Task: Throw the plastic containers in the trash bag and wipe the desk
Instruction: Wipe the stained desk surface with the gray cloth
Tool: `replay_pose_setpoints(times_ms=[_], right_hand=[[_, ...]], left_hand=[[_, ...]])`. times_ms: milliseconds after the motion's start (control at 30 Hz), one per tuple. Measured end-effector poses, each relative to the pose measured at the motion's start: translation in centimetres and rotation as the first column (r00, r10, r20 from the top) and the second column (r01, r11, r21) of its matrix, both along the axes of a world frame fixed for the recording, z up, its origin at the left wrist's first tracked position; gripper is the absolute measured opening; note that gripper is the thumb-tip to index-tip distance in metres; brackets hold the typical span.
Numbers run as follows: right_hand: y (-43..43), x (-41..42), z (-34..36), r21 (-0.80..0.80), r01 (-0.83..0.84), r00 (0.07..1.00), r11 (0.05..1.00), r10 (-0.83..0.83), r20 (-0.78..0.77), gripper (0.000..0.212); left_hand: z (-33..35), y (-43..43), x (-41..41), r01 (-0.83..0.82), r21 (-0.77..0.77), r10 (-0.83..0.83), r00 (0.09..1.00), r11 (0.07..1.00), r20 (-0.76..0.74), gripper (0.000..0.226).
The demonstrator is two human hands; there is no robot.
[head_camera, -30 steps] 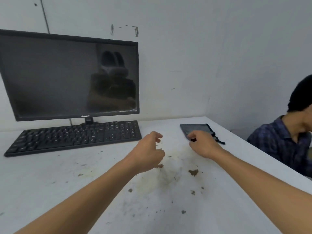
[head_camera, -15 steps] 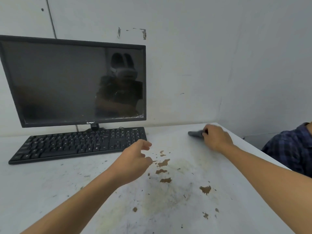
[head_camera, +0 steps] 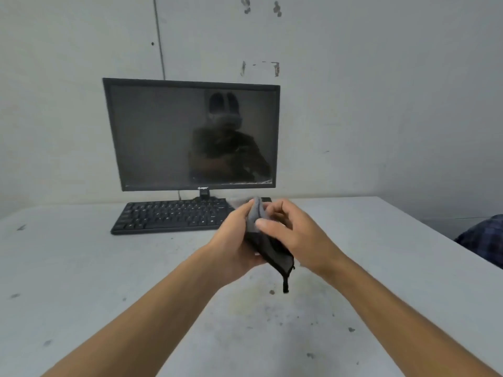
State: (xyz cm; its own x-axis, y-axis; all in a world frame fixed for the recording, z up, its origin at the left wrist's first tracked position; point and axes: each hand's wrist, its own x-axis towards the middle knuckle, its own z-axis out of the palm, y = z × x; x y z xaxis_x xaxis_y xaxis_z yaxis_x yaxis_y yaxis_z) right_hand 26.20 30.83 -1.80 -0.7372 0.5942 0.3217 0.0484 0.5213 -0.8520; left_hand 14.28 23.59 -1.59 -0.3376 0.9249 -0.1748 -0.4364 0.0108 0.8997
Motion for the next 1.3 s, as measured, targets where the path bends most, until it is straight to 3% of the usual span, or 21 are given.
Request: replay_pose_setpoints(times_ms=[133, 267, 367, 433, 467, 533, 567, 667, 800, 867, 967, 1200, 1300], right_hand=[[-3.8, -0.8, -1.0, 0.192, -0.099, 0.984, 0.976, 0.067, 0.166, 0.085], [-5.7, -1.9, -0.8, 0.408, -0.048, 0.996, 0.912, 0.015, 0.084, 0.07], [-7.2, -1.4, -1.4, 0.476, -0.064, 0.988, 0.877, -0.013, 0.155, 0.067], [-8.5, 0.1, -2.5, 0.397, -0.252, 0.917, 0.882, 0.087, 0.39, 0.065], [-9.5, 0.8, -3.3, 0.356, -0.372, 0.823, 0.857, 0.127, 0.553, 0.061], [-10.7, 1.8, -4.6, 0.269, -0.445, 0.66, 0.854, 0.11, 0.743, 0.068], [-11.1, 1.8, -5.1, 0.254, -0.402, 0.671, 0.88, 0.095, 0.735, 0.073], [-11.5, -0.2, -6.5, 0.296, -0.291, 0.766, 0.91, 0.037, 0.641, 0.068], [-11.6, -4.4, -8.7, 0.409, -0.384, 0.658, 0.828, -0.065, 0.75, 0.067], [-10.7, -6.1, -9.0, 0.431, -0.381, 0.653, 0.818, -0.092, 0.752, 0.066], [-9.1, -8.3, -8.8, 0.454, -0.363, 0.664, 0.813, -0.117, 0.739, 0.063], [-4.3, -13.6, -8.4, 0.449, -0.319, 0.632, 0.835, -0.166, 0.757, 0.058], [-1.5, -12.5, -8.0, 0.449, -0.264, 0.613, 0.853, -0.211, 0.761, 0.057]], left_hand=[[0.3, -4.2, -1.0, -0.061, 0.043, 0.058, 0.996, 0.997, 0.064, 0.042], [0.2, -8.0, -2.3, 0.022, 0.12, -0.023, 1.0, 0.993, 0.009, 0.042], [-1.6, -11.8, -4.0, 0.104, -0.001, -0.101, 0.969, 0.995, -0.225, 0.038], [-3.3, -14.1, -4.9, 0.018, -0.21, -0.128, 0.84, 0.977, -0.527, 0.032], [-4.3, -15.3, -5.5, -0.078, -0.28, -0.134, 0.737, 0.957, -0.662, 0.027], [-5.8, -16.7, -6.6, -0.241, -0.288, -0.112, 0.556, 0.927, -0.824, 0.02], [-6.4, -17.2, -6.9, -0.293, -0.256, -0.081, 0.499, 0.921, -0.863, 0.018], [-7.2, -17.4, -7.2, -0.357, -0.155, 0.003, 0.404, 0.921, -0.915, 0.014], [-8.8, -16.3, -7.0, -0.325, -0.059, 0.066, 0.36, 0.944, -0.931, 0.016], [-9.6, -15.5, -6.9, -0.357, -0.002, 0.136, 0.36, 0.934, -0.923, 0.018], [-10.1, -14.7, -6.5, -0.442, 0.068, 0.212, 0.285, 0.895, -0.935, 0.026], [-10.9, -15.0, -5.2, -0.356, 0.002, -0.011, -0.034, 0.934, -0.999, 0.036], [-10.9, -15.2, -5.2, -0.349, -0.004, -0.011, -0.019, 0.937, -1.0, 0.039]])
